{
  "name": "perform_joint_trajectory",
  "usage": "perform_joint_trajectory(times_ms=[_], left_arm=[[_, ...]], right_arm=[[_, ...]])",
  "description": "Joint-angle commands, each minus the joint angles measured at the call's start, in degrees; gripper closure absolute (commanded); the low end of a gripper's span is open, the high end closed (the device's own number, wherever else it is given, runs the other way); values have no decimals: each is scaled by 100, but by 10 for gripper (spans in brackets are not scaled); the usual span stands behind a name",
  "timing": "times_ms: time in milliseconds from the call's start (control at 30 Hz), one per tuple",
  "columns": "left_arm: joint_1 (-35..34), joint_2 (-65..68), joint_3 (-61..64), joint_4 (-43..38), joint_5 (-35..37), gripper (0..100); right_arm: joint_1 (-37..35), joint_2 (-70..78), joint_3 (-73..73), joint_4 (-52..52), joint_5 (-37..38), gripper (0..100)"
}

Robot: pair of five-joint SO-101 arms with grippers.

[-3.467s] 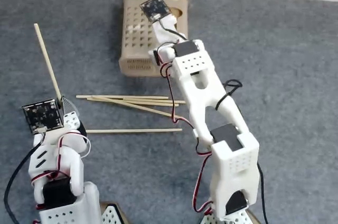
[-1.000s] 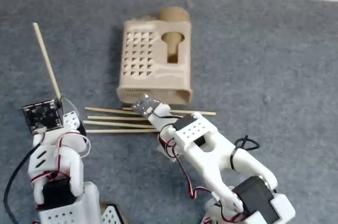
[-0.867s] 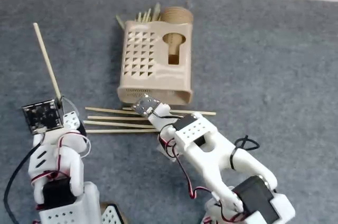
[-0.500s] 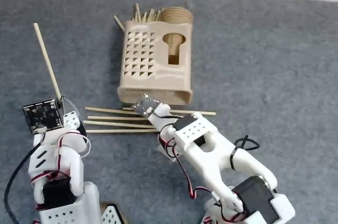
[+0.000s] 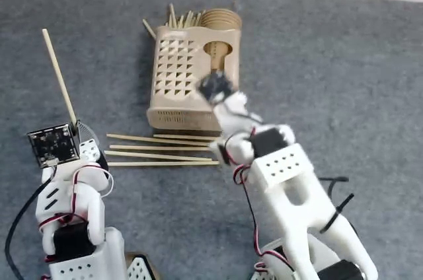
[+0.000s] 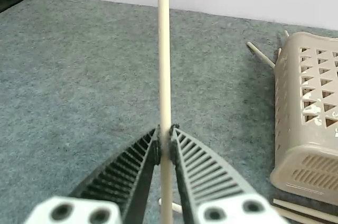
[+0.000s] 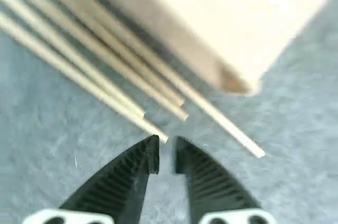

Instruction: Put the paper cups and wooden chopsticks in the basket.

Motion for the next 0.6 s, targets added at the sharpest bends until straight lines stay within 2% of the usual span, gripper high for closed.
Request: perform_joint_trajectory(times_ms=[0, 200, 567], left_arm=[[-101, -57, -101, -70, -44, 992], [-101, -57, -92, -70, -44, 992], [-75, -57, -66, -70, -44, 992]], right_arm=[[312, 338, -1279, 127, -668, 809], [558, 2123, -3336, 347, -1319, 744], [646, 6114, -8796, 2466, -1319, 706]])
